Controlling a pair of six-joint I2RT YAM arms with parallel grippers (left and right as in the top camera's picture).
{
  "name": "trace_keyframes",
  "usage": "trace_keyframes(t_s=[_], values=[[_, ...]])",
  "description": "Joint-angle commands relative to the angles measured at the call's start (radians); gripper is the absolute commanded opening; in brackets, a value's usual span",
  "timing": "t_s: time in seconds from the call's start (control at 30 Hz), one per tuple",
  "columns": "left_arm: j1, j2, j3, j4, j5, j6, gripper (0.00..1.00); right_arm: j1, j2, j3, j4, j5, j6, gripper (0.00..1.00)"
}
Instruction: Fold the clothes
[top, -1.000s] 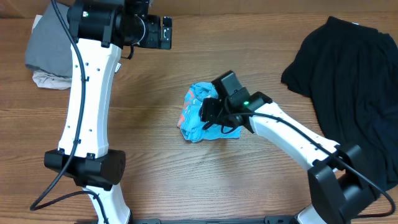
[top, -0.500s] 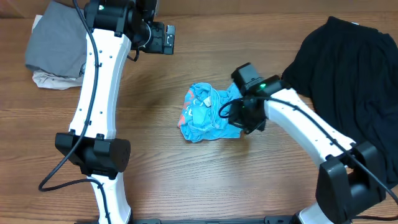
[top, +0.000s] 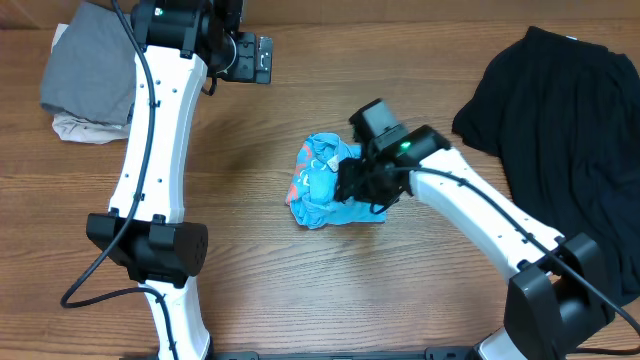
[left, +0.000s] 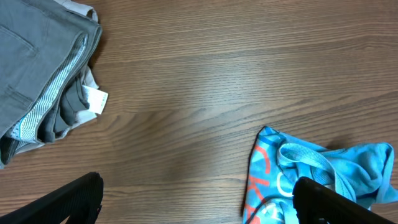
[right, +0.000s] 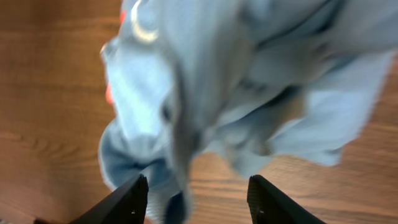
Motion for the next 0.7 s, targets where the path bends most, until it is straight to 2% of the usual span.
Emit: trace_keyframes(t_s=[0.0,0.13,0.2,0.23,0.3,0.67], values=[[0.006,0.009,-0.004,0.002,-0.013,-0.002,1.0,0.031,-0.017,0.024,0.002,0.023,0.008,0.57],[0.006,0.009,-0.004,0.001,-0.013,-0.003,1.0,0.058,0.006,0.024,0.004,0.043,0.013,0.54],[0.006,0.009,-0.004,0.001,-0.013,-0.003,1.0,0.06,0.021,0.024,-0.005,0.064,0.03,0.38],[0.006,0.009,-0.005,0.0,-0.013,-0.002,1.0,0.06,0.025,0.024,-0.015,0.076,0.031,0.21],[0.006,0.009,-0.005,-0.001,-0.013,-0.002,1.0,0.051,0.023,0.024,-0.027,0.087,0.034,0.04],[0.006,0.009,-0.004,-0.003,-0.013,-0.002,1.0,-0.1,-0.087,0.026,-0.243,0.163,0.033,0.04]])
